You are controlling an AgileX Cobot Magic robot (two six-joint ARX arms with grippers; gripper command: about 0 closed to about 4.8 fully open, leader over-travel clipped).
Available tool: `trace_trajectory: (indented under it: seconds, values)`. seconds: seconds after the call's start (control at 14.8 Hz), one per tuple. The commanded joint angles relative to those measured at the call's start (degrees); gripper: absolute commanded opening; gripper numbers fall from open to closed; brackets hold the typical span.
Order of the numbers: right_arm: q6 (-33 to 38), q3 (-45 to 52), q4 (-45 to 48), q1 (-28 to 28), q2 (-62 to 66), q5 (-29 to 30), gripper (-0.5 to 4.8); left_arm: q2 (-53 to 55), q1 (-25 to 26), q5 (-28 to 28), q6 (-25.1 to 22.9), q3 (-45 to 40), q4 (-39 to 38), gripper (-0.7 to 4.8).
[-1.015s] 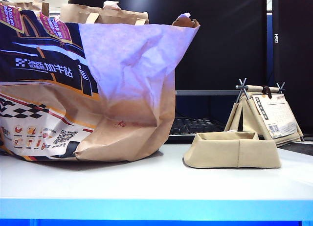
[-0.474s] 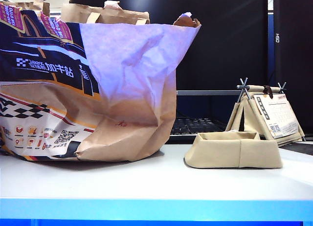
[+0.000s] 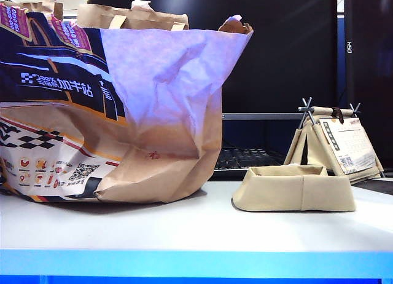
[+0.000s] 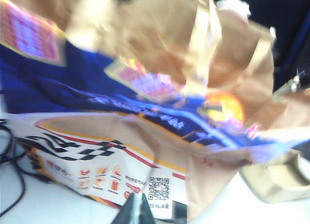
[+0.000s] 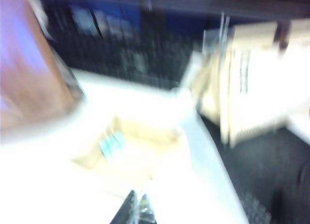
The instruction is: Open the paper bag and put two oranges into the paper bag.
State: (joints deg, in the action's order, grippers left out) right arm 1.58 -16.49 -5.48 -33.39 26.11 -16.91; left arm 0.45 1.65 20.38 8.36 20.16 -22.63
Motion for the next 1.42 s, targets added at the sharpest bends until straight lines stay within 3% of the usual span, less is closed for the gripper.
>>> trace_trajectory:
  seconds: [0.07, 0.34, 1.08, 1.22, 1.42]
  values:
    - [0.15, 9.11, 14.64, 1.99, 4.37, -4.09, -0.06, 0.07, -0.59, -10.36, 2.99, -7.32, 6.67, -0.06]
    - [0.37, 13.7, 19.52, 3.56, 5.29, -3.91, -0.06, 0.24, -0.59, -12.31, 3.04, -18.69, 10.32, -0.05]
    - [1.81, 13.9, 14.78, 3.5, 1.49, -3.85, -0.05, 0.81, -0.72, -12.02, 2.8, -18.75, 10.73, 0.0]
    - [1.81, 15.47, 12.59, 7.21, -8.59, -0.92, -0.05, 0.46, -0.72, -12.7, 2.8, -18.88, 11.17, 0.0]
    - [1.81, 16.46, 7.78, 21.2, -25.94, 0.2, -0.05, -0.22, -0.74, -12.46, 2.75, -19.58, 13.27, 0.0]
